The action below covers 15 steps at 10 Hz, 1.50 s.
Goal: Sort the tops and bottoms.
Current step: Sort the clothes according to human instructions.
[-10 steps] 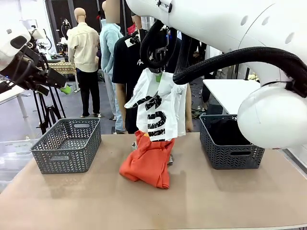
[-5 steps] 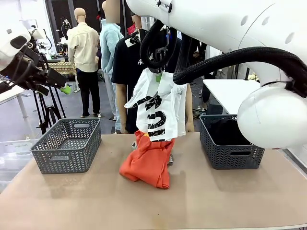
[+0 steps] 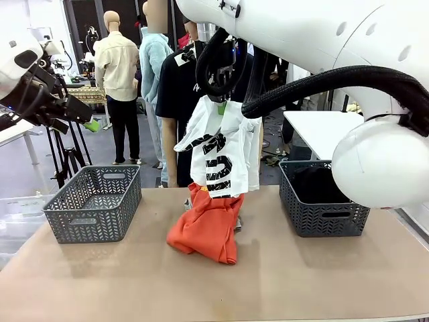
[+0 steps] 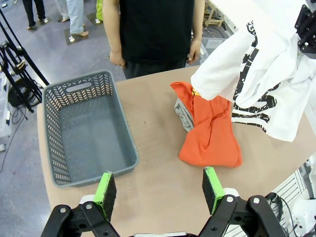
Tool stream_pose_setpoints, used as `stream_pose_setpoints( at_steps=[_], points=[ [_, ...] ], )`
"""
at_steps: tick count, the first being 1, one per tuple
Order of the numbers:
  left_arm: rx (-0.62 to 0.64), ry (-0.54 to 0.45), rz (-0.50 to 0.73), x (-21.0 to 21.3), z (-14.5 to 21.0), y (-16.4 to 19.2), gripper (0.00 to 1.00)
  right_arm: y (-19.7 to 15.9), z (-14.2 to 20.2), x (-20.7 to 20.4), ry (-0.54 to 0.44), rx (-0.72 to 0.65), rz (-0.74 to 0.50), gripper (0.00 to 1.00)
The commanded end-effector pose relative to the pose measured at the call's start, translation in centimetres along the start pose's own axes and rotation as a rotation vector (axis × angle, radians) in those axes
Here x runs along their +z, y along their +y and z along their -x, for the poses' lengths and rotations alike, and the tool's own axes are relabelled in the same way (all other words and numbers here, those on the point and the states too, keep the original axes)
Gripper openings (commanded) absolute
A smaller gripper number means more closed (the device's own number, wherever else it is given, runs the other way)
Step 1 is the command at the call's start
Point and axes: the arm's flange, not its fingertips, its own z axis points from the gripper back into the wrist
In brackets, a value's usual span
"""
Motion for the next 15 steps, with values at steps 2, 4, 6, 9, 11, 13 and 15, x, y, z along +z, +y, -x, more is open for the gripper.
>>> stream_pose_setpoints(
  at_steps=[2,4,6,9,11,13,15],
  points=[
    [-0.005,0.01,-0.008,0.12,-0.09,0.19,0.91,0.0,0.0,0.18,-0.006,0.001,0.003,0.0],
    [-0.005,0.01,-0.008,0.12,-0.09,0.19,0.91,0.0,0.0,0.18,-0.006,0.001,0.003,0.0],
    [-0.005,0.01,-0.008,0.12,-0.09,0.19,0.91,0.0,0.0,0.18,-0.006,0.001,0.003,0.0],
    [-0.005,0.01,-0.008,0.12,-0.09,0.19,0.91,0.0,0.0,0.18,-0.006,0.001,0.003,0.0],
    [-0.005,0.01,-0.008,0.12,-0.09,0.19,0.91,0.0,0.0,0.18,-0.006,0.001,0.003,0.0],
    [-0.005,0.01,-0.008,0.12,-0.09,0.19,0.91,0.0,0.0,0.18,-0.006,0.001,0.003,0.0],
    [-0.005,0.01,-0.008,0.12,-0.09,0.19,0.91,0.0,0.0,0.18,-0.006,0.001,0.003,0.0]
  ],
)
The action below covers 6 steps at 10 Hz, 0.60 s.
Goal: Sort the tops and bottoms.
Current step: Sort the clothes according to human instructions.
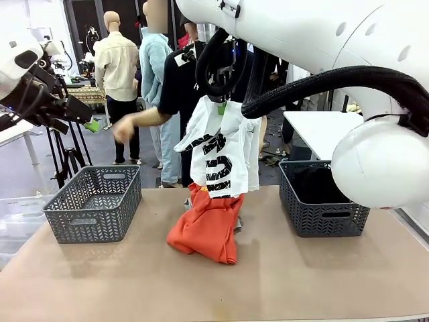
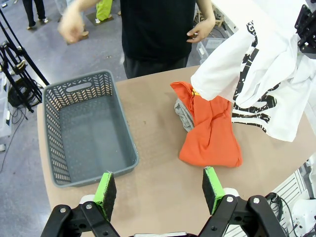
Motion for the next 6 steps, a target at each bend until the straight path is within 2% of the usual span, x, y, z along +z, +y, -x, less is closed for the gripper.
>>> stream_pose_setpoints(
  at_steps=[1,6],
  points=[
    [-0.005,0.01,-0.008,0.12,-0.09,0.19,0.91,0.0,0.0,0.18,-0.006,0.001,0.003,0.0],
    [-0.005,0.01,-0.008,0.12,-0.09,0.19,0.91,0.0,0.0,0.18,-0.006,0.001,0.003,0.0]
  ],
)
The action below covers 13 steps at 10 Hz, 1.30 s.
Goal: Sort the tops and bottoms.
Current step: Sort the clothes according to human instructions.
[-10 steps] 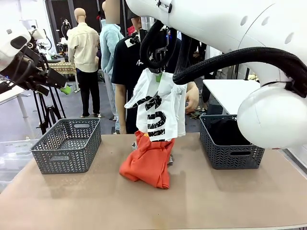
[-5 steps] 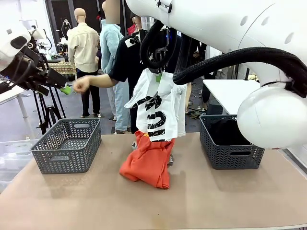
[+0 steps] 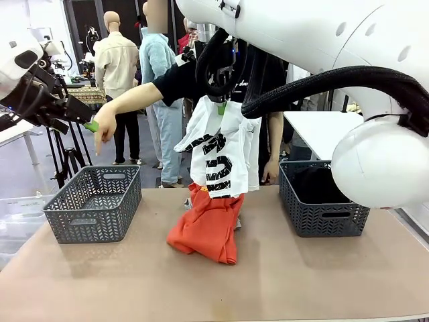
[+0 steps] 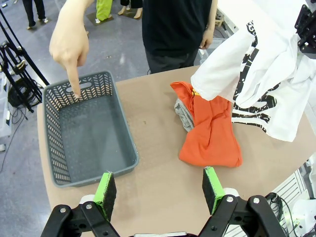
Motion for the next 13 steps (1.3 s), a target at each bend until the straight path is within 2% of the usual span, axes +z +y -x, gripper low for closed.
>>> stream_pose_setpoints(
  at_steps=[1,13],
  points=[
    [-0.005,0.01,-0.008,0.12,-0.09,0.19,0.91,0.0,0.0,0.18,-0.006,0.001,0.003,0.0],
    [0.0,0.0,0.0,0.0,0.0,0.0,0.91,0.0,0.0,0.18,-0.006,0.001,0.003,0.0]
  ],
)
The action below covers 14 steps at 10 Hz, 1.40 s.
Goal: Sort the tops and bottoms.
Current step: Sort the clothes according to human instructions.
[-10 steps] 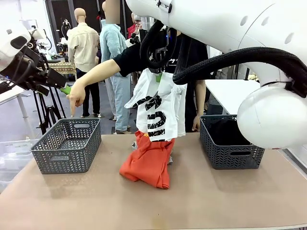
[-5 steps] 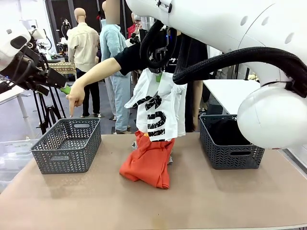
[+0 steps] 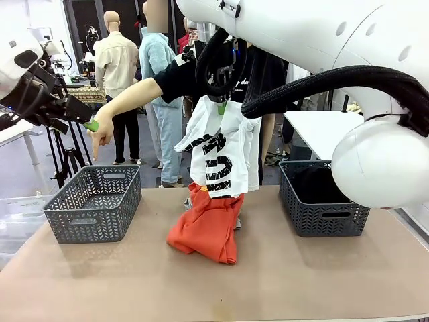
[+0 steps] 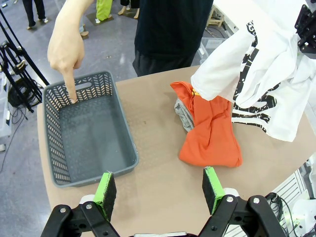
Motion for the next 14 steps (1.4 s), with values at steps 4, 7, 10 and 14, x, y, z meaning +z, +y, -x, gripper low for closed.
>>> stream_pose_setpoints(
  at_steps=[4,7,10,14],
  points=[
    [0.049,-0.141,-0.161,6.7,5.4,3.4,0.91,0.8,-6.5,3.4,-0.158,0.111,0.076,0.0],
    [0.083,-0.149,-0.203,8.7,7.4,4.7,0.91,0.1,-13.9,4.9,-0.318,0.148,0.042,0.0],
    [0.064,-0.162,-0.193,9.8,5.7,4.7,0.91,3.6,-5.5,0.7,-0.263,0.118,0.058,0.0],
    [0.064,-0.162,-0.193,9.8,5.7,4.7,0.91,4.2,-8.5,1.8,-0.323,0.076,0.131,0.0]
  ],
)
